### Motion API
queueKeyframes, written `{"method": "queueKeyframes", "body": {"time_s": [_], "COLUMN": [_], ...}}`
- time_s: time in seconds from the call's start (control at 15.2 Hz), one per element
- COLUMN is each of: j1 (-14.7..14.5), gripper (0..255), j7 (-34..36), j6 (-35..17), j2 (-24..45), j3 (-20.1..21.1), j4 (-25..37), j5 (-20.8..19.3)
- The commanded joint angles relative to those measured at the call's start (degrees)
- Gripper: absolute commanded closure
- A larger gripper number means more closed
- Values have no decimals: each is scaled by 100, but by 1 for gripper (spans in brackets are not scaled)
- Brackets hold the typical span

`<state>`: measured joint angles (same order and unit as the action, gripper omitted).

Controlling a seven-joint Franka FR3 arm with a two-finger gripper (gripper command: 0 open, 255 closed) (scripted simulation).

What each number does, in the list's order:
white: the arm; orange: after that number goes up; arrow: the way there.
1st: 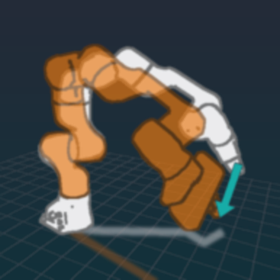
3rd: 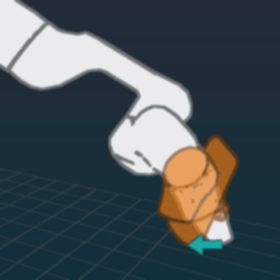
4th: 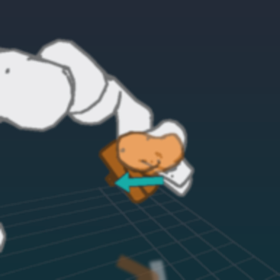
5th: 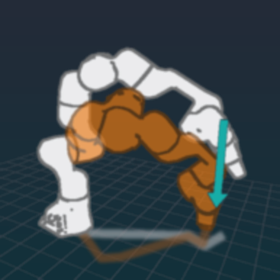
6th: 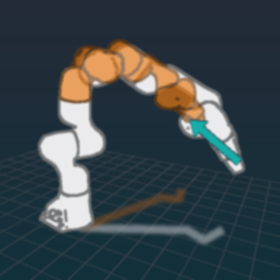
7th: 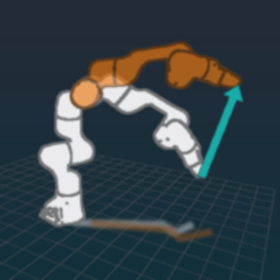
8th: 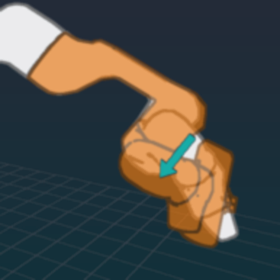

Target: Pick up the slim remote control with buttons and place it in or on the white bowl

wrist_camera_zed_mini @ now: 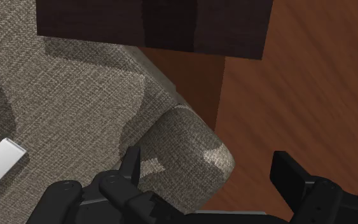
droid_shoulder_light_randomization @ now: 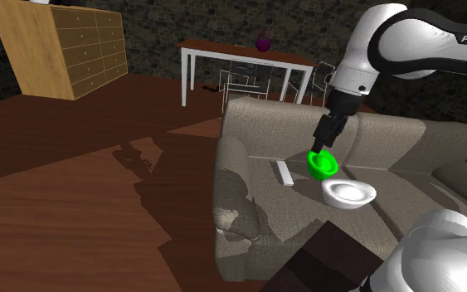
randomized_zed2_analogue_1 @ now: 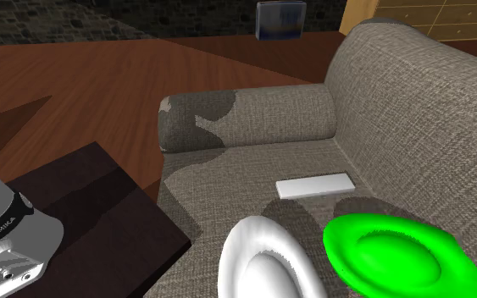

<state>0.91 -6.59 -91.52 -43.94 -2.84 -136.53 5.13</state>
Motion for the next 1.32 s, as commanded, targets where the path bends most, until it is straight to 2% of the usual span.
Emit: {"method": "queueKeyframes", "body": {"time_s": [0.0,0.59,1.25], "j1": [0,325,611], "gripper": [0,0,0], "j7": [0,-61,-134], "j6": [0,-1568,-3062], "j2": [0,1320,3174], "j3": [0,-302,-696], "j4": [0,-232,159], "j5": [0,-255,-326]}}
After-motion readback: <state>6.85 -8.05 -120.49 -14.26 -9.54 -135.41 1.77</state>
